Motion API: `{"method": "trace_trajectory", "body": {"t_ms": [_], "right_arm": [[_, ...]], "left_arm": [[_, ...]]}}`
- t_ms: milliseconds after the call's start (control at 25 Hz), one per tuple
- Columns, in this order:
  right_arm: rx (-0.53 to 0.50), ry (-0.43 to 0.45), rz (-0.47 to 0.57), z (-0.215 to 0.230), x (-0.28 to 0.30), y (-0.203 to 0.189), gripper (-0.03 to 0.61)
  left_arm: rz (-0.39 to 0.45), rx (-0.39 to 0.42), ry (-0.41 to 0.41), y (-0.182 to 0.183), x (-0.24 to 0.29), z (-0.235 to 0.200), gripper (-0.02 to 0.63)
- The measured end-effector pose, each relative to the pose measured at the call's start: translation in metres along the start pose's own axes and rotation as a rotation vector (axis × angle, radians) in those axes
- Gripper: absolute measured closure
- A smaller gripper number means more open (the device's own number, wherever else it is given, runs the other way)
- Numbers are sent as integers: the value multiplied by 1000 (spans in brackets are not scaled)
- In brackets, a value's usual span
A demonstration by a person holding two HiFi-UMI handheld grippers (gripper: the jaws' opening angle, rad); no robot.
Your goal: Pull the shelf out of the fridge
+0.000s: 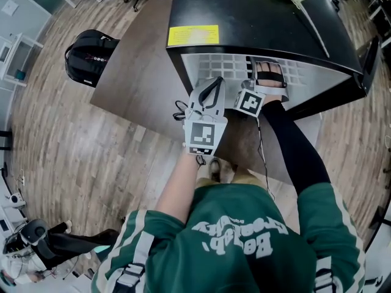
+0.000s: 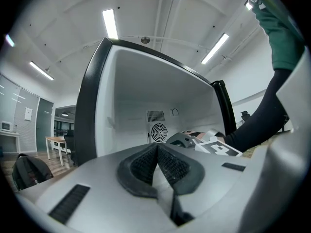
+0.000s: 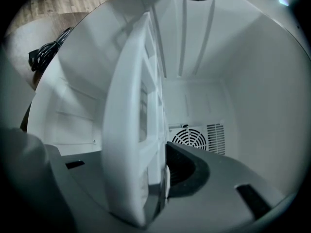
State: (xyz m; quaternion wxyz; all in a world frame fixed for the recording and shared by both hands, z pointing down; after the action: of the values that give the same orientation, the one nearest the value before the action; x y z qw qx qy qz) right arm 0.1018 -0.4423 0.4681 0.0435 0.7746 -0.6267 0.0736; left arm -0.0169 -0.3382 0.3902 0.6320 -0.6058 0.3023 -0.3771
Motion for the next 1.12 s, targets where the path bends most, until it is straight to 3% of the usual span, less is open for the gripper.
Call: {"method": "trace_trajectory", "body": {"t_ms": [1120], "right_arm": [[30,5,13,5,-3,3,436]], "left_arm": [[24,18,20,13,-35,-11,597]]}}
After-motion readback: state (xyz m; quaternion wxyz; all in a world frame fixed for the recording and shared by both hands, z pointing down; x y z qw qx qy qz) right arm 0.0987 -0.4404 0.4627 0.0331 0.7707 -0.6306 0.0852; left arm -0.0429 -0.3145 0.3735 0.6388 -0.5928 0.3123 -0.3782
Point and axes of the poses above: the fingertips, and each gripper's own axes: x forward along the fingers, z to its right, y out of its top, the point moved 4 cm from there along -x, backward along the fingers, and after that the axes turned 9 degrees about -z, right-handed, at the moved point
